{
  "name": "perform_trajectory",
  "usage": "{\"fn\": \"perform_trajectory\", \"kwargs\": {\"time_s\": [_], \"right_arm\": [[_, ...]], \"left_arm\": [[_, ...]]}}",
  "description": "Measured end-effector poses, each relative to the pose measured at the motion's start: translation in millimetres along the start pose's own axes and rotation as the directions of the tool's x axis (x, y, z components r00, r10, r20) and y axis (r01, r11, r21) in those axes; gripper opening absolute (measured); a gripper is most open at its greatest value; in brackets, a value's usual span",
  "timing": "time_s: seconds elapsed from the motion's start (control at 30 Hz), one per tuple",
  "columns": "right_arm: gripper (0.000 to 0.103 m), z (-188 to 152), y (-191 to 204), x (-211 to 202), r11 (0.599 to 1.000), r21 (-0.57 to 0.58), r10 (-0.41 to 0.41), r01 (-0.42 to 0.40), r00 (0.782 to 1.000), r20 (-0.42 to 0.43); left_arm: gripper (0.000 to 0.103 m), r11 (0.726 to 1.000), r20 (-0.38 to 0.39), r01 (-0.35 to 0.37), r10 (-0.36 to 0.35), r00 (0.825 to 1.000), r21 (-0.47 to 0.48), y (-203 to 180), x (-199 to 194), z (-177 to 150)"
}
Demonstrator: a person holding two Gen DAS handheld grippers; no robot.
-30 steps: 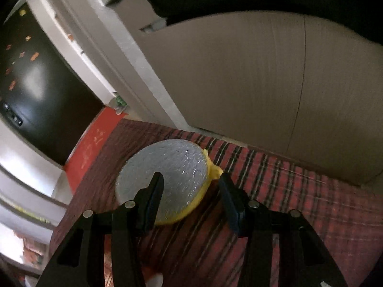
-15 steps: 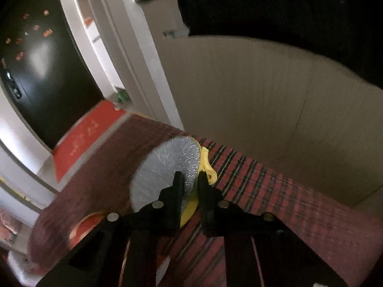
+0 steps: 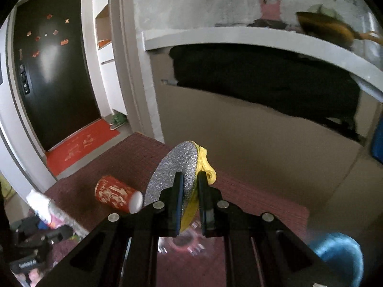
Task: Collect trash
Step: 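Carry the tissue pack and glitter sponge over the bin with both tools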
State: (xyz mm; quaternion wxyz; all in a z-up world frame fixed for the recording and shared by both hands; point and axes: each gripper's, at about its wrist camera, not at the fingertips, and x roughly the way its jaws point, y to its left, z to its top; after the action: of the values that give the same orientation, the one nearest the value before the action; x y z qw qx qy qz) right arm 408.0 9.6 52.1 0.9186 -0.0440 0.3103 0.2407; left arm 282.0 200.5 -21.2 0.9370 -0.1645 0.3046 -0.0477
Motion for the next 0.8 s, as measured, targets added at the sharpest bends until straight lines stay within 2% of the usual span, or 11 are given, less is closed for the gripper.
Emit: {"fn": "perform_trajectory", "kwargs": {"time_s": [0.17,0.33,0.63,0.8], "right_arm": [[0.010,-25,-21,-40,0.999,0.014,-0.032,0.032,0.999,0.009],[0.010,-49,-32,-71,0.999,0.020,-0.051,0.050,0.998,0.022],[0.010,-91,-48,-113,0.994,-0.017,-0.110,0.111,0.994,0.023],[0.010,-106,-53,-128,0.995,-0.003,-0.095,0.095,0.995,0.036]], "left_arm": [[0.042,0.999,-0.012,0.034,-0.034,0.999,0.037,-36,0,-6],[0.042,0.995,-0.057,0.071,-0.067,0.996,0.071,-68,9,-14],[0.042,0.987,-0.097,0.113,-0.102,0.990,0.112,-106,13,-28],[0.042,0.985,-0.098,0.123,-0.111,0.989,0.125,-119,16,-36]]}}
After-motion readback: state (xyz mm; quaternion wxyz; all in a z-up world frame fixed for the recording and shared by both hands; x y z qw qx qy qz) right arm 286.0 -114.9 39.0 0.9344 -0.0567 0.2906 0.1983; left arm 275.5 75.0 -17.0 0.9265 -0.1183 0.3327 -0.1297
